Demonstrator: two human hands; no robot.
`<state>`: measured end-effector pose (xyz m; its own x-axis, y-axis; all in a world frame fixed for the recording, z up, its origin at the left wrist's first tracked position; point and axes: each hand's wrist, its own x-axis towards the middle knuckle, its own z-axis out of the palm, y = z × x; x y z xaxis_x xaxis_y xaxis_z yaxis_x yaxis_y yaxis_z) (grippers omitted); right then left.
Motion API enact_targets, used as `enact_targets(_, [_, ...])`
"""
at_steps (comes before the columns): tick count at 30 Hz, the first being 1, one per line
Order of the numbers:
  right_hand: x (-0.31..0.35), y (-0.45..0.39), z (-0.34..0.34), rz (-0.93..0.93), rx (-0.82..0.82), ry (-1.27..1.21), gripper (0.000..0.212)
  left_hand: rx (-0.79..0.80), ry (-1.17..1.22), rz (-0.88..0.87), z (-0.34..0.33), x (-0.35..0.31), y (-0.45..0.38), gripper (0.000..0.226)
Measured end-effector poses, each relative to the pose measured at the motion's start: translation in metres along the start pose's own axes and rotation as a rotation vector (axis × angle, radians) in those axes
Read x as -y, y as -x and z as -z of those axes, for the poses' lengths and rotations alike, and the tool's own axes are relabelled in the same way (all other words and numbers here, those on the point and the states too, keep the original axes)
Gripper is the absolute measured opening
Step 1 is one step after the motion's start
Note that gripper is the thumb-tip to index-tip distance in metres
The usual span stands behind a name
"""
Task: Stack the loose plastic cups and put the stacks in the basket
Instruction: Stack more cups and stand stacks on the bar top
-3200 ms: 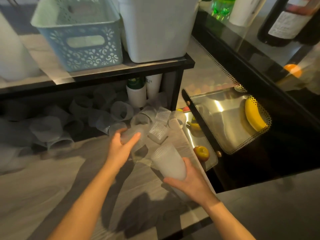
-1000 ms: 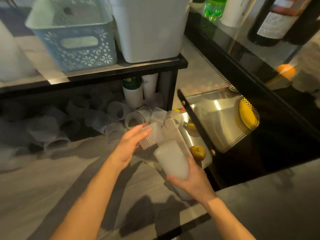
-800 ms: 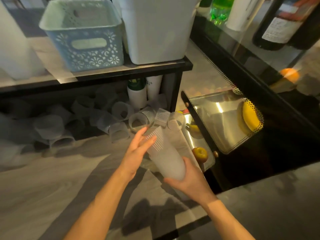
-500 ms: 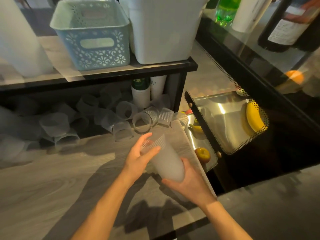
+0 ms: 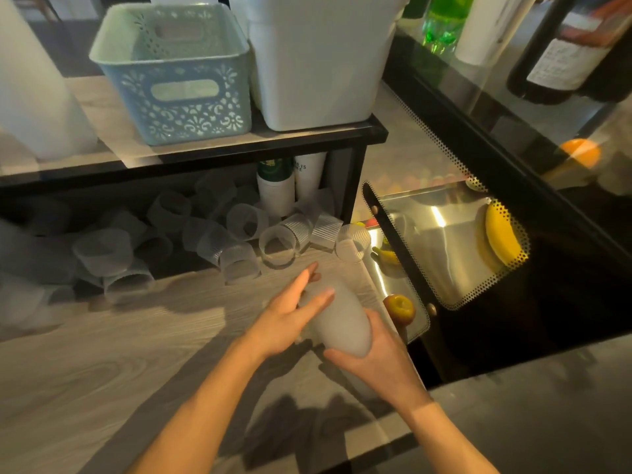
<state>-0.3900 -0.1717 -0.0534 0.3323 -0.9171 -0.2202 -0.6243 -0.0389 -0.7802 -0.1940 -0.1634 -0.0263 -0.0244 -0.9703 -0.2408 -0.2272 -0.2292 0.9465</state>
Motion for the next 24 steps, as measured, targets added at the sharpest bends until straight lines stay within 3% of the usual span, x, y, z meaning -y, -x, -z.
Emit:
enact_targets(4, [-0.007, -0.004, 0.007, -0.042, -0.065, 0.014, 0.083, -0.229, 0.051, 0.042, 0.003, -0.008, -0.047, 0.056])
enact_targets(8, [-0.014, -0.008, 0.018, -0.12, -0.128, -0.021, 0.079, -0.185, -0.106, 0.103, -0.003, -0.013, -0.098, 0.033])
enact_targets(10, [-0.016, -0.01, 0.022, -0.161, -0.165, -0.068, 0.075, -0.14, -0.221, 0.045, -0.008, -0.013, -0.121, 0.039])
enact_targets(13, [-0.017, -0.012, 0.025, -0.211, -0.195, -0.116, 0.076, -0.11, -0.595, -0.191, -0.02, -0.014, -0.149, 0.062])
enact_targets(18, [-0.023, -0.011, 0.025, -0.231, -0.165, -0.174, 0.079, -0.212, -1.226, -0.315, -0.033, -0.013, -0.181, 0.079])
enact_targets(24, [-0.036, -0.008, 0.022, -0.276, -0.14, -0.189, 0.086, -0.246, -1.385, -0.253, -0.037, -0.006, -0.191, 0.075])
